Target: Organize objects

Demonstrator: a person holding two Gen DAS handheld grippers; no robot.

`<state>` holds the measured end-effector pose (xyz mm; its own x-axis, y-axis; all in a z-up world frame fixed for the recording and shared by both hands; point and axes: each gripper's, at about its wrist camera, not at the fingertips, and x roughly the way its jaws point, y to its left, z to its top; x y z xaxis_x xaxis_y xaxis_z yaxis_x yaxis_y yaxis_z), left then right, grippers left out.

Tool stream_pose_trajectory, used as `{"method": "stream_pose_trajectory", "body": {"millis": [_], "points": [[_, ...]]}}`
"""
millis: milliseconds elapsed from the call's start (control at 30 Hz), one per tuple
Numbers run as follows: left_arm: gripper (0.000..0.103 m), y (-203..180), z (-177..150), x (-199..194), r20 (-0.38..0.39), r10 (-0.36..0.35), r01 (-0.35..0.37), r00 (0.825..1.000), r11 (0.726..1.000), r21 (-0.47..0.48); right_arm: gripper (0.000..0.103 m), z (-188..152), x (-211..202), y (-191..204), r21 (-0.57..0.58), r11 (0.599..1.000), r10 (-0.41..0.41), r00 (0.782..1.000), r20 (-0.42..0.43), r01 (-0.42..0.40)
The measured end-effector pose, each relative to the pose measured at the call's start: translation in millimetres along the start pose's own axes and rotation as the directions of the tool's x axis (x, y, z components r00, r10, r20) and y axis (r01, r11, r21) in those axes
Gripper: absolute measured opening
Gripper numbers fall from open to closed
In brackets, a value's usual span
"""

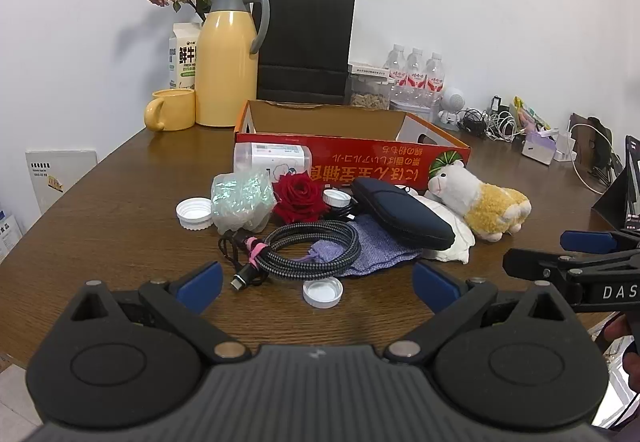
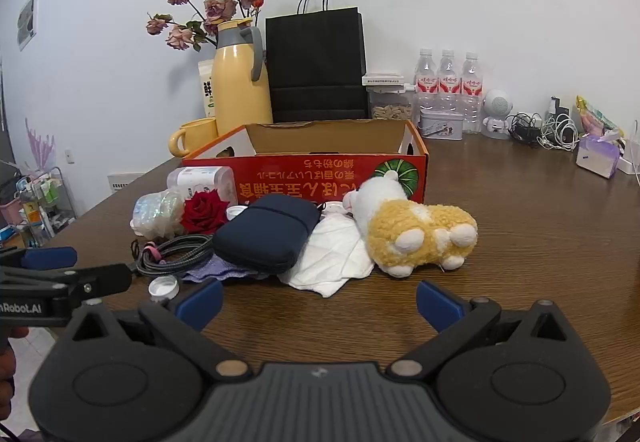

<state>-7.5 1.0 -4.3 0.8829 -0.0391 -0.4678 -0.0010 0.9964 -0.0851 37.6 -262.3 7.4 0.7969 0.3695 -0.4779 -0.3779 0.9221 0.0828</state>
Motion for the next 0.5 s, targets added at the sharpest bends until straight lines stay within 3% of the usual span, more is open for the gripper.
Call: {"method": "stream_pose_trajectory", "body": {"millis": [500], "points": [[0.103, -1.1, -2.1, 0.9, 0.004, 0.006, -0.006, 1.000, 1.000, 0.002, 0.103, 0.2, 0.0, -0.7, -0.001, 1.000, -0.002, 1.000, 0.000, 0.002]]}}
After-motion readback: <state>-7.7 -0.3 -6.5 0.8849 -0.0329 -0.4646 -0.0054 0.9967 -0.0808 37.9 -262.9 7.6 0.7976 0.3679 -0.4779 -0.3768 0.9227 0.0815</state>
